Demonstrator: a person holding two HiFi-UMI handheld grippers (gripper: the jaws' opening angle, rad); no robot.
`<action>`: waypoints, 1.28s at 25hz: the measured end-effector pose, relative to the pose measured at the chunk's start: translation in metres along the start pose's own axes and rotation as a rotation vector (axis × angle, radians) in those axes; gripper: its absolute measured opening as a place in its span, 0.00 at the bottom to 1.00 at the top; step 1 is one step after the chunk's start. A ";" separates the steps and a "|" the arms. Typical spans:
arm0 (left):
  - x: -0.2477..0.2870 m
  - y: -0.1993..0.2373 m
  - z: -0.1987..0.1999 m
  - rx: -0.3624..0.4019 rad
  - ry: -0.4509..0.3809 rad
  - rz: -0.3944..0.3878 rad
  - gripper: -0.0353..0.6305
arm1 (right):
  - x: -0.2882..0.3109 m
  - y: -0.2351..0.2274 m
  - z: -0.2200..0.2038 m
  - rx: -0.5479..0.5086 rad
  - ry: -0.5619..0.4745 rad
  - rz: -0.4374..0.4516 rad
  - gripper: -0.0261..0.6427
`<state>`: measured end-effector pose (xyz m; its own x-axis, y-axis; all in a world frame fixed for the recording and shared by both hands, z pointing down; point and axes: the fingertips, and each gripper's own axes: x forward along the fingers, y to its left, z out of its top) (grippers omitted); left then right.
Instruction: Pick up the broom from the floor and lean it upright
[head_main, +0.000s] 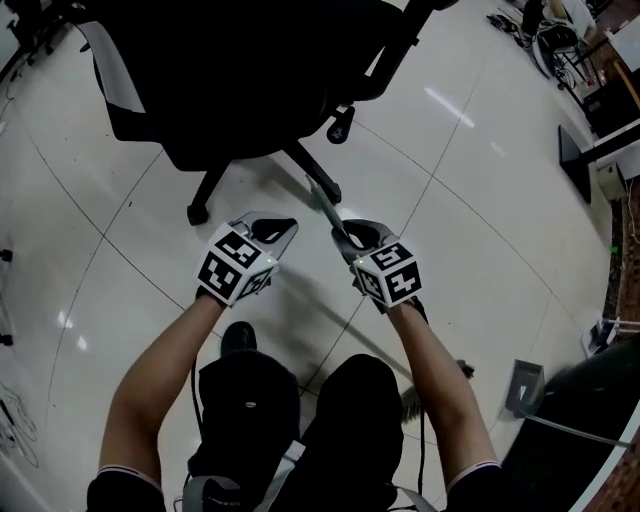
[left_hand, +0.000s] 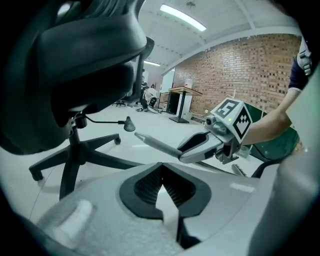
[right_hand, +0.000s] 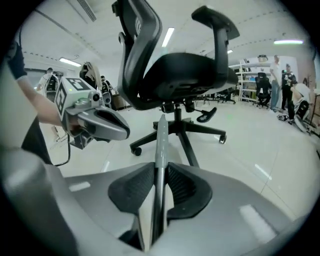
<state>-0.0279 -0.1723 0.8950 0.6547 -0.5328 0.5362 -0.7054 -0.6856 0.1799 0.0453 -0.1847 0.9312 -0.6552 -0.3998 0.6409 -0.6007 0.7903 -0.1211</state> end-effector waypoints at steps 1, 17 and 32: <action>-0.001 -0.004 0.010 0.016 -0.002 -0.011 0.05 | -0.014 -0.002 0.008 0.001 -0.026 -0.014 0.17; -0.063 -0.107 0.206 0.201 0.011 -0.162 0.05 | -0.239 -0.020 0.139 0.057 -0.137 -0.192 0.17; -0.183 -0.134 0.297 0.127 0.067 -0.145 0.05 | -0.325 0.015 0.234 0.120 -0.039 -0.233 0.17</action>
<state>0.0276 -0.1301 0.5278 0.7245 -0.3924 0.5667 -0.5620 -0.8123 0.1559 0.1416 -0.1518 0.5437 -0.5086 -0.5836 0.6330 -0.7858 0.6151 -0.0644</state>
